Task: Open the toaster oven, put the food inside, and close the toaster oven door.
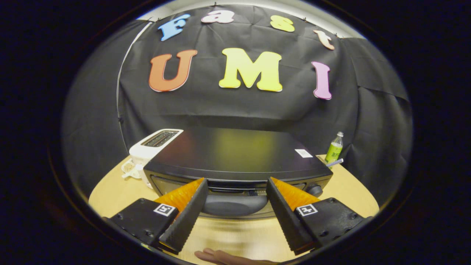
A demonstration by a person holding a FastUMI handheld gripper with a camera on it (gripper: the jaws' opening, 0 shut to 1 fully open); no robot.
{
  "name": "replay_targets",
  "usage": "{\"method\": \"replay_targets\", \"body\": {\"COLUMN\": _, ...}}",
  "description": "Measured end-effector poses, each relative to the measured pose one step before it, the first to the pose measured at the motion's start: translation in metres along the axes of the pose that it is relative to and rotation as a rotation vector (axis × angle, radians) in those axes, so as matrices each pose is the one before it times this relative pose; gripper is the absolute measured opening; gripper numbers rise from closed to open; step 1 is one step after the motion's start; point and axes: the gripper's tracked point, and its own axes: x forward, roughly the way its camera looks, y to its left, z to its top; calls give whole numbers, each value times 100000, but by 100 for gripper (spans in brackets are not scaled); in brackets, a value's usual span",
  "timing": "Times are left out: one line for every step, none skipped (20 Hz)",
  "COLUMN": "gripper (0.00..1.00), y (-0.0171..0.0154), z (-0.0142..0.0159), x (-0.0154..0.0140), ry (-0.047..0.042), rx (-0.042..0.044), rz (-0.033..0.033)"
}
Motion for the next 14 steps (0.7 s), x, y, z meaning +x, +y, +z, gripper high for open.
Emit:
{"method": "replay_targets", "body": {"gripper": 100, "y": -133, "z": -93, "x": -353, "ry": 117, "rx": 1853, "rz": 866}}
{"method": "replay_targets", "body": {"gripper": 100, "y": 24, "z": -534, "x": -465, "ry": 1909, "rx": 388, "rz": 1050}}
{"method": "replay_targets", "body": {"gripper": 100, "y": 101, "z": -285, "x": -649, "ry": 388, "rx": 241, "rz": 695}}
{"method": "replay_targets", "body": {"gripper": 100, "y": 24, "z": -509, "x": -515, "ry": 1433, "rx": -435, "rz": 768}}
{"method": "replay_targets", "body": {"gripper": 100, "y": -32, "z": -271, "x": 49, "ry": 691, "rx": -378, "rz": 574}}
{"method": "replay_targets", "body": {"gripper": 100, "y": -6, "z": -376, "x": -165, "ry": 1083, "rx": -355, "rz": 720}}
{"method": "replay_targets", "body": {"gripper": 100, "y": -158, "z": -492, "x": -315, "ry": 697, "rx": 117, "rz": 231}}
{"method": "replay_targets", "body": {"gripper": 100, "y": -84, "z": -356, "x": -433, "ry": -233, "rx": -795, "rz": 51}}
{"method": "replay_targets", "body": {"gripper": 100, "y": 53, "z": -526, "x": -508, "ry": 158, "rx": -991, "rz": -451}}
{"method": "replay_targets", "body": {"gripper": 100, "y": 9, "z": -480, "x": -348, "ry": -64, "rx": 67, "rz": -707}}
{"method": "replay_targets", "body": {"gripper": 100, "y": 72, "z": -639, "x": -483, "ry": 338, "rx": -923, "rz": -785}}
{"method": "replay_targets", "body": {"gripper": 100, "y": -73, "z": -768, "x": -328, "ry": 795, "rx": -561, "rz": -715}}
{"method": "replay_targets", "body": {"gripper": 100, "y": -24, "z": -562, "x": -329, "ry": 460, "rx": -451, "rz": -378}}
{"method": "replay_targets", "body": {"gripper": 100, "y": 72, "z": -798, "x": -376, "ry": 341, "rx": -216, "rz": -57}}
